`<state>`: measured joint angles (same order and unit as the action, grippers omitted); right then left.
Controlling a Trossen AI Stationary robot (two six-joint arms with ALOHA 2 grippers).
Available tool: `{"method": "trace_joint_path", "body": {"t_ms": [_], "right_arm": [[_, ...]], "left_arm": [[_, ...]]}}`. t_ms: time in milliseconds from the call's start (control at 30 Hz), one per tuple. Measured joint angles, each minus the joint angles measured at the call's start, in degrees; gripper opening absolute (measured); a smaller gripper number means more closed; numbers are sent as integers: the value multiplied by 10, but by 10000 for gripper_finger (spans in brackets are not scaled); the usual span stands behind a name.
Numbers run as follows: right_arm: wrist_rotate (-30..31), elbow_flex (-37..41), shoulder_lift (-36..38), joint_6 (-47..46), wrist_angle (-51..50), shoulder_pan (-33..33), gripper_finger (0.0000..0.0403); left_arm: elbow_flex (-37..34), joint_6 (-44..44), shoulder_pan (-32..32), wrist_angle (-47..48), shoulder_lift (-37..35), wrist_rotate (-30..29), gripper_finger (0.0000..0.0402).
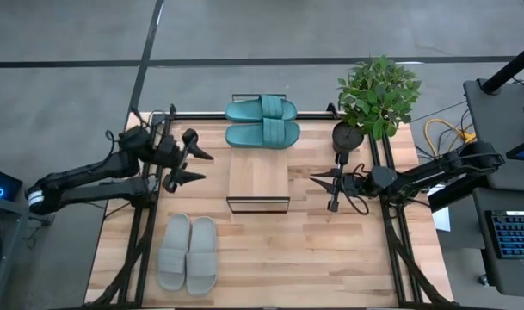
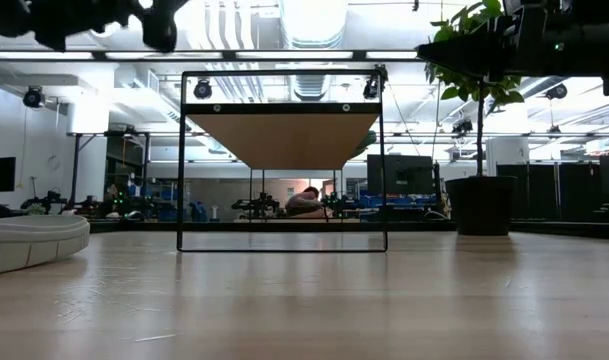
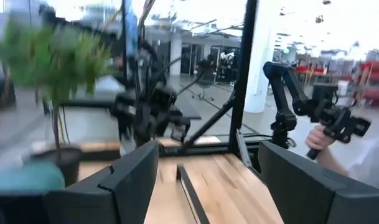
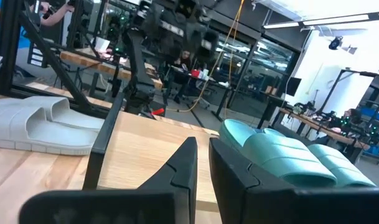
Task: Pick and place slides into the shelf
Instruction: Put the right gray slide on the shelf
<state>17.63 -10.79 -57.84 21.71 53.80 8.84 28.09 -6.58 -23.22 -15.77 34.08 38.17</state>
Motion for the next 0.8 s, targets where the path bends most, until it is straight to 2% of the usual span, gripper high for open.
{"method": "trace_joint_path", "body": {"t_ms": [267, 433, 567, 700, 800], "right_arm": [[0, 0, 0, -7, -17, 0, 34], [1, 0, 0, -7, -36, 0, 34], [2, 0, 0, -7, -40, 0, 34], [2, 0, 0, -7, -40, 0, 34], [2, 0, 0, -7, -41, 0, 34]], "left_arm": [[14, 158, 139, 4, 10, -176, 262], [14, 257, 225, 16, 47, -342, 262], [16, 301, 281, 23, 66, -474, 262], [36, 308, 325, 69, 72, -524, 262], [50, 267, 354, 96, 81, -534, 262]]}}
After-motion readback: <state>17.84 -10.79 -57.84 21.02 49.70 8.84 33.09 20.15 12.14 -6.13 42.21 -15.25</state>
